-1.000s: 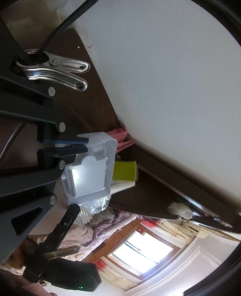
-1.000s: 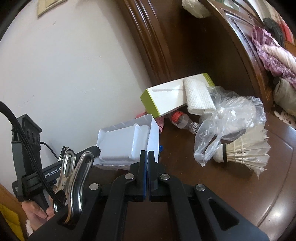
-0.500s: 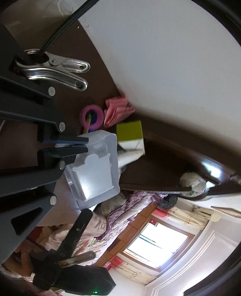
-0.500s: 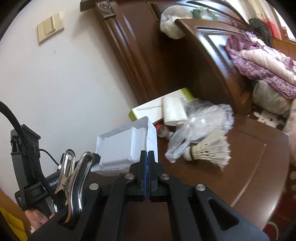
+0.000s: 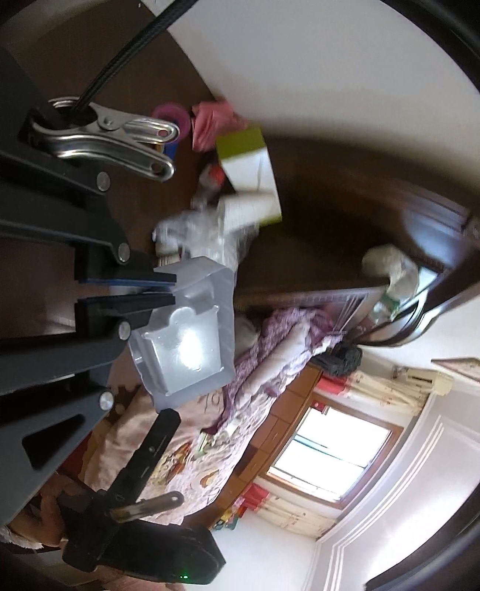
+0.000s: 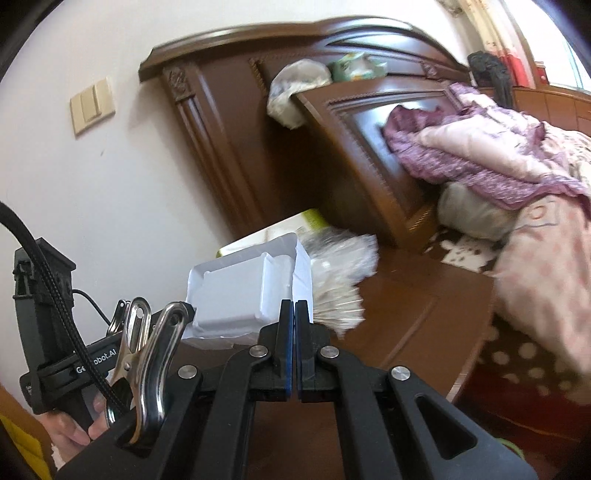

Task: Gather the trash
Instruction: 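Carry the white plastic tray with both grippers down over the red bin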

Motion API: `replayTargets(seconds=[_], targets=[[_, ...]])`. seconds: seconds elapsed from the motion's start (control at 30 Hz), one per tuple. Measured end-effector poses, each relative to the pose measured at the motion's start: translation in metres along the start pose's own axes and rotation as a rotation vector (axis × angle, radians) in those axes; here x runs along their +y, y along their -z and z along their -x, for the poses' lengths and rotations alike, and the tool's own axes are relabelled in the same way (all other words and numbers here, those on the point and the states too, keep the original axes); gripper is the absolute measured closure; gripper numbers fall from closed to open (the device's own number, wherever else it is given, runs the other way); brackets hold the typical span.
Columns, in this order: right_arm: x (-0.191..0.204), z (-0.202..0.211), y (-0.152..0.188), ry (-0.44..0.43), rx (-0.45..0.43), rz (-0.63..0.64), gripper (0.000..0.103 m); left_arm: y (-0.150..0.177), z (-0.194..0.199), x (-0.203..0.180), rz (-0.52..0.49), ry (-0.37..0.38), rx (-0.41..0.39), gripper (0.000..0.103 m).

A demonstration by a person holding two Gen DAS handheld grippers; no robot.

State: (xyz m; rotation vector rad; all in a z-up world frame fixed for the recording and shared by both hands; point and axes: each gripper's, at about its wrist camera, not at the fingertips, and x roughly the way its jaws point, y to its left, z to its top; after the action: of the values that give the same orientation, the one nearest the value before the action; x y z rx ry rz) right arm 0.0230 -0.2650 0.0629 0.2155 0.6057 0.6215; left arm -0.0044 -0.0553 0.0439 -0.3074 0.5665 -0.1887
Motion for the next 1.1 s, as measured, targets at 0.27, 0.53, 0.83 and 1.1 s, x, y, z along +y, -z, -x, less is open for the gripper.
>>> replayTargets(seconds=[0.27, 0.53, 0.83, 1.1], targets=[[-0.042, 0.050, -0.006, 0.042, -0.071, -0.046, 0.102, 0.004, -0.006, -0.049, -0.027, 0.099, 0.018, 0.099], [-0.073, 0.098, -0.002, 0.089, -0.129, -0.073, 0.101, 0.010, -0.014, -0.102, -0.082, 0.147, 0.031, 0.099], [-0.104, 0.138, 0.011, 0.139, -0.159, -0.108, 0.101, 0.020, -0.026, -0.151, -0.153, 0.179, 0.050, 0.099], [-0.127, 0.172, 0.019, 0.198, -0.193, -0.123, 0.101, 0.035, -0.045, -0.185, -0.185, 0.222, 0.091, 0.099]])
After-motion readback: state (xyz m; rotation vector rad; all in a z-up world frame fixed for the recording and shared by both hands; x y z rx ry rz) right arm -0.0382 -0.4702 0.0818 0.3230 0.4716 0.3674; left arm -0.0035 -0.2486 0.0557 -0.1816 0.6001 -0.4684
